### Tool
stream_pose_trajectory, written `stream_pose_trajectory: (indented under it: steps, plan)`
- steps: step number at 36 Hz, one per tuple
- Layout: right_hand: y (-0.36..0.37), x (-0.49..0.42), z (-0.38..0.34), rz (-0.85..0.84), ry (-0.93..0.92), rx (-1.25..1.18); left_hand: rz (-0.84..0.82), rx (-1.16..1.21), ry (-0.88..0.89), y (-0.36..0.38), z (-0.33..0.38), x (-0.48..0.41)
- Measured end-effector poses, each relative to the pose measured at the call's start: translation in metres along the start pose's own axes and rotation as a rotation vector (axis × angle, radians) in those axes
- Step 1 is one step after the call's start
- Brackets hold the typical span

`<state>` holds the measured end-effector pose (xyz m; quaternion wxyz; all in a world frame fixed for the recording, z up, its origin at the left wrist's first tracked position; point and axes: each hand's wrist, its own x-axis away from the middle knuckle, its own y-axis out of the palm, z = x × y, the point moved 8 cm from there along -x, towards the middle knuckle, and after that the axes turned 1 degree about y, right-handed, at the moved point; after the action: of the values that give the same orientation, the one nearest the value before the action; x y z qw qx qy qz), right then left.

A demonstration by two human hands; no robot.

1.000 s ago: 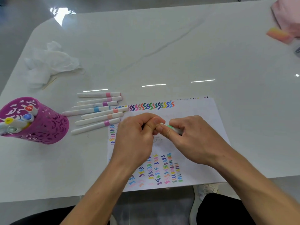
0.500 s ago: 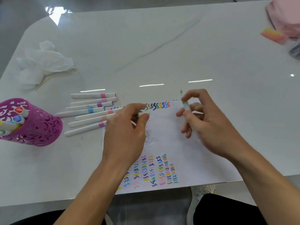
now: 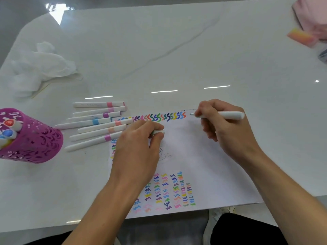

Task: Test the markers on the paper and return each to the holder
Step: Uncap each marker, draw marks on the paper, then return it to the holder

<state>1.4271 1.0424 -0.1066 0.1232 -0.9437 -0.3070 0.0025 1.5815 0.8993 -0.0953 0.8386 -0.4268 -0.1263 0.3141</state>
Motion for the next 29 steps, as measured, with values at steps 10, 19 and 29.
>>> stream_pose_trajectory:
  steps: [10,19,29]
  plan:
    - [0.003,-0.004,0.015,0.066,-0.006,-0.081,-0.042,-0.062,0.060,0.006,0.002,-0.004]
    - [0.004,-0.005,0.022,0.123,0.003,-0.057,-0.053,-0.078,0.081,0.006,0.001,-0.004]
    - [0.004,-0.007,0.027,0.111,0.042,0.011,-0.051,-0.092,0.070,0.007,0.002,-0.004]
